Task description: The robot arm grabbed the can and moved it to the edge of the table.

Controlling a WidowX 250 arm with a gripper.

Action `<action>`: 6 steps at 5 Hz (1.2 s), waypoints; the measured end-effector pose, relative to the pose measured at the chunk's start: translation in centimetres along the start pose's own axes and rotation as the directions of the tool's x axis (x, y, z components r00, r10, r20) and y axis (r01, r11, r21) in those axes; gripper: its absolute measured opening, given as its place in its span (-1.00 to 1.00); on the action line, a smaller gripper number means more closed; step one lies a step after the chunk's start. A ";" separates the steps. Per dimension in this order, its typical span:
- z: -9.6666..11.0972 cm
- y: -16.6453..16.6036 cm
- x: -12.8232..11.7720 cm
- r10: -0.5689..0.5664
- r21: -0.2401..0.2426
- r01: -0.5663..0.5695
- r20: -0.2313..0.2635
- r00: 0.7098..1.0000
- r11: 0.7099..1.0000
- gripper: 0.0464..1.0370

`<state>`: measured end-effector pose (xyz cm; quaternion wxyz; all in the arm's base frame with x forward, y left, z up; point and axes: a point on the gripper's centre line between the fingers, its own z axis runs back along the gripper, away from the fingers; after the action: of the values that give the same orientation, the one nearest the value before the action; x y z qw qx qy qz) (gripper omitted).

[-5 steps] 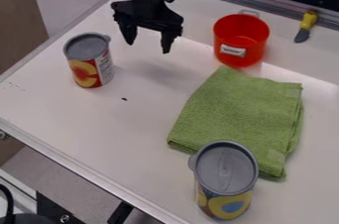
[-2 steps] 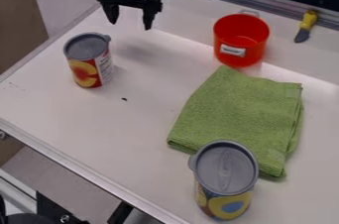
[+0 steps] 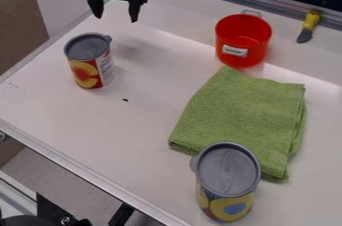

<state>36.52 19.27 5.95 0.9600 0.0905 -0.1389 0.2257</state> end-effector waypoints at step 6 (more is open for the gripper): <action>0.0 3.2 -6.3 0.121 0.002 -0.122 -0.078 0.990 0.993 0.92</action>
<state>29.66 19.48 4.35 0.9493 0.0714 -0.1068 0.2869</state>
